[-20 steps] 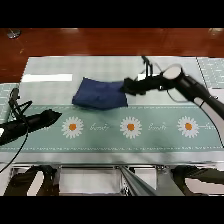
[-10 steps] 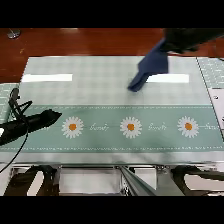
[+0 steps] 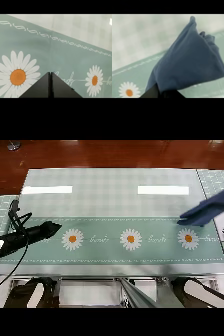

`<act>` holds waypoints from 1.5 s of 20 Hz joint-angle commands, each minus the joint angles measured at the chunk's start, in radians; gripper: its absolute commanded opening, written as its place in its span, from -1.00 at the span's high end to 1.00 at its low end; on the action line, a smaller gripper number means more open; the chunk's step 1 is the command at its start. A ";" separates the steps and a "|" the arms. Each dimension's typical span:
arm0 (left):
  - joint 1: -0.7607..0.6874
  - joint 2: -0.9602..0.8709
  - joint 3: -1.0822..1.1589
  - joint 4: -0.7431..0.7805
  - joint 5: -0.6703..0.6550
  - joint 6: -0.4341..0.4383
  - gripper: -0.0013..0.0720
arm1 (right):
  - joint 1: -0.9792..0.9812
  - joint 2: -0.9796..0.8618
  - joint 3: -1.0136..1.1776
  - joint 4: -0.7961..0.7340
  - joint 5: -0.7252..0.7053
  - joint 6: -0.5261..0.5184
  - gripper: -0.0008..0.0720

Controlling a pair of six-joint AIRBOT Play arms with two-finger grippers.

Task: Fold the shirts.

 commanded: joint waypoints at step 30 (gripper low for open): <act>-0.360 -0.594 0.639 0.477 -0.056 -0.251 0.92 | 0.833 -0.220 -0.557 -0.319 -0.714 0.156 0.89</act>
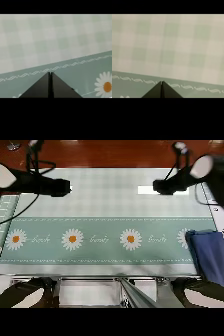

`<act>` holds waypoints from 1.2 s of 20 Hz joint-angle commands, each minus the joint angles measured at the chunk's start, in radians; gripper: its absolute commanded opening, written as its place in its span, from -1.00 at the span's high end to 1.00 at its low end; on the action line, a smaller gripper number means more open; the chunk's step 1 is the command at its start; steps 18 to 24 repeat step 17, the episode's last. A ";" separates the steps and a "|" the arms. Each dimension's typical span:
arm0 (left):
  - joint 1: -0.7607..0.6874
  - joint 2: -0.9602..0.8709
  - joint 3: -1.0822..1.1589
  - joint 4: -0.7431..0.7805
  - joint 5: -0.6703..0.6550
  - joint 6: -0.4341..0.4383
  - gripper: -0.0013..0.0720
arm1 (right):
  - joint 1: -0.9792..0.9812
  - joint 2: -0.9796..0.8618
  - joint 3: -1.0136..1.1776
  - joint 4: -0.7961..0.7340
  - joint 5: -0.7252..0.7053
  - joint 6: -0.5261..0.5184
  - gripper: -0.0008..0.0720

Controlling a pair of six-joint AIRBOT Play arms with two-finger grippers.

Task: Fold the shirts.

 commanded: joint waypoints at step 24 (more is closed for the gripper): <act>0.041 -0.035 -0.117 0.041 0.016 -0.068 0.92 | 0.063 -0.043 -0.119 -0.159 0.034 0.120 0.89</act>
